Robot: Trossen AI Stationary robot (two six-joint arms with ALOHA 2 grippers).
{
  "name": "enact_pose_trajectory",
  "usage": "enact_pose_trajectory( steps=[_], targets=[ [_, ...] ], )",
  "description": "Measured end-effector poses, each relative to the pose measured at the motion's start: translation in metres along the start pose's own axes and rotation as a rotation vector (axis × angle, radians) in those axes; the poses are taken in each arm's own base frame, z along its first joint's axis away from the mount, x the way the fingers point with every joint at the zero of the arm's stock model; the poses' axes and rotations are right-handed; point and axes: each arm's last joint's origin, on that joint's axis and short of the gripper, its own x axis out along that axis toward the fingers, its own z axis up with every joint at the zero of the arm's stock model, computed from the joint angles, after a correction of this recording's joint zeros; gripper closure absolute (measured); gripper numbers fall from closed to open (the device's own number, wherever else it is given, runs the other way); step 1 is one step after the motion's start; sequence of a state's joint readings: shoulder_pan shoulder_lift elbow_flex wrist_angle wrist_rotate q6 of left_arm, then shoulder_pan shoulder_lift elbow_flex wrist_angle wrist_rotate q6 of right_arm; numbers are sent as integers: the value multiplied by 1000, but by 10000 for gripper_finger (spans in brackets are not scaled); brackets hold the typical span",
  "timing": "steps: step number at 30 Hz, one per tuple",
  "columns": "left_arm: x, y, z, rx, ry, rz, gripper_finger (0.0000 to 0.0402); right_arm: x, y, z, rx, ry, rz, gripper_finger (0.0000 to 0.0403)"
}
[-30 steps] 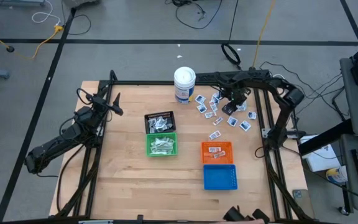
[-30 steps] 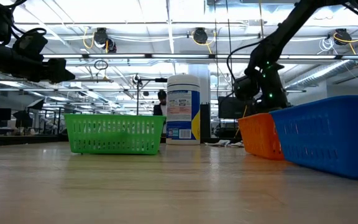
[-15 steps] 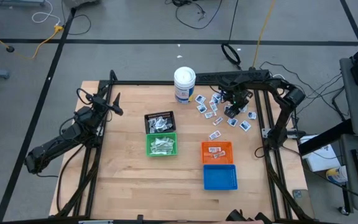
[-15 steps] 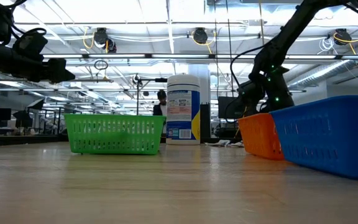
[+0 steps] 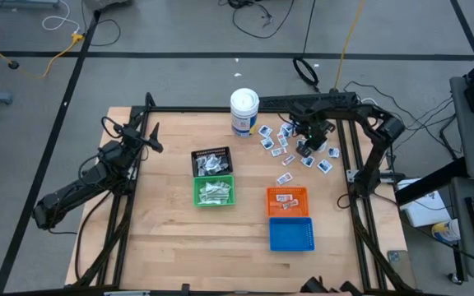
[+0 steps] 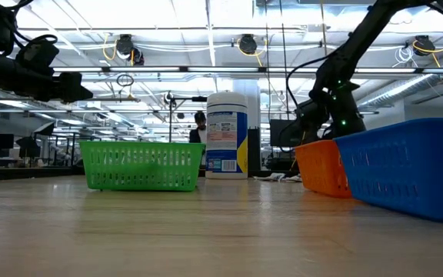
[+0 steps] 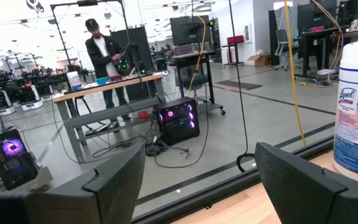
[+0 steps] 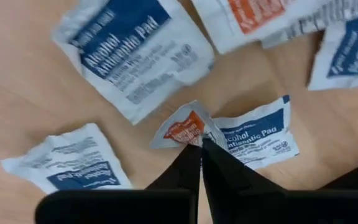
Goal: Pick & Place First Aid Supplies
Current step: Put the orange pad into the orange bin
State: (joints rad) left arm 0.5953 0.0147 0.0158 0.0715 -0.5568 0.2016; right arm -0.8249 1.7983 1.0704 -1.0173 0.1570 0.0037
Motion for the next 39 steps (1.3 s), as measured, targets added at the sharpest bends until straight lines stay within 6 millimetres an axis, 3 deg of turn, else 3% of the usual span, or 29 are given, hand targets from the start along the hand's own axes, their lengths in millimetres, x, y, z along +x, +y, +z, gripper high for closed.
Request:
enact_pose_trajectory(
  steps=[13,24,31,39],
  targets=[
    [0,0,0,0,0,0,96,-41,-16,-22,69,-99,-24,401],
    [0,0,0,0,0,0,96,-59,-18,-41,156,-125,-9,402],
    [0,0,0,0,0,0,96,-76,15,-53,86,-194,8,402],
    [0,0,0,0,0,0,96,-95,66,-82,-53,-278,21,402]
  ],
)
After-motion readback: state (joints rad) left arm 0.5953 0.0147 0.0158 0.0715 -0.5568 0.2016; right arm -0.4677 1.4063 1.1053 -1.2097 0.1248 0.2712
